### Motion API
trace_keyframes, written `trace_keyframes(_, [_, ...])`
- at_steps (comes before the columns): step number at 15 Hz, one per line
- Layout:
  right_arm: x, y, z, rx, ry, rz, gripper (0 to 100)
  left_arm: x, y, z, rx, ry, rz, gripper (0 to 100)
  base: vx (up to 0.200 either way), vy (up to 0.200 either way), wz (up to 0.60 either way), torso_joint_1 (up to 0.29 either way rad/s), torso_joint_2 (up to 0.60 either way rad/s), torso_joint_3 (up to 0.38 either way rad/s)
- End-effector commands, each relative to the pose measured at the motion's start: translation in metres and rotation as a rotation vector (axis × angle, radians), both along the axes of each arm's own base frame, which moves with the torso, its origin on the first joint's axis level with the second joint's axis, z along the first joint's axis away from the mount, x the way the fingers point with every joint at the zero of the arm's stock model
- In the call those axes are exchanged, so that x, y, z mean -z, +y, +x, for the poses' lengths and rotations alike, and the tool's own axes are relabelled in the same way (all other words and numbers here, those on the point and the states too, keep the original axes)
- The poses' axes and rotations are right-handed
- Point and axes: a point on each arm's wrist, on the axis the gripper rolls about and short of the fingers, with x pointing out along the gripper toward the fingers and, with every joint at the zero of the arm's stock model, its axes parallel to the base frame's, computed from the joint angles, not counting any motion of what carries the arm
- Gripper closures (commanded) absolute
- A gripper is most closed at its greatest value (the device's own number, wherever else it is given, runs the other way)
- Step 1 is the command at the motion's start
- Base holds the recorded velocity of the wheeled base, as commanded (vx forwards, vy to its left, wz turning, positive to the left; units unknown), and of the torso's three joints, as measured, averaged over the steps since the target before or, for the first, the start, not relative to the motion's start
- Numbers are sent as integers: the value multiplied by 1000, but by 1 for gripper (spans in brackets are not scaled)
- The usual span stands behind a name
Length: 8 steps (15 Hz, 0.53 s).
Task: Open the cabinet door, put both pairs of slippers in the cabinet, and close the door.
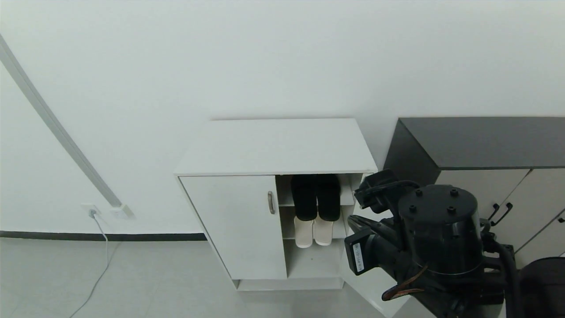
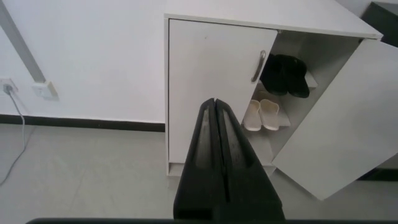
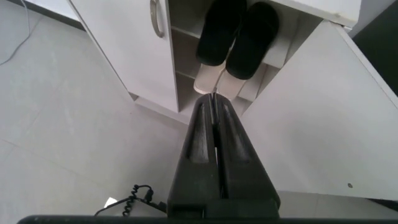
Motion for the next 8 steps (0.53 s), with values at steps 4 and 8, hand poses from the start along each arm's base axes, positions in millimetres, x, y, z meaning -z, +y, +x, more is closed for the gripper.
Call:
trace_keyframes(4, [1,0,0,0,2,-3,100,0,0,0,-2,1,0,100,0,0,-600,5,1,1])
trace_keyframes(8, [1,-3,6,20,0,0,100,0,0,0,-2,1,0,100,0,0,-300,1,0,1])
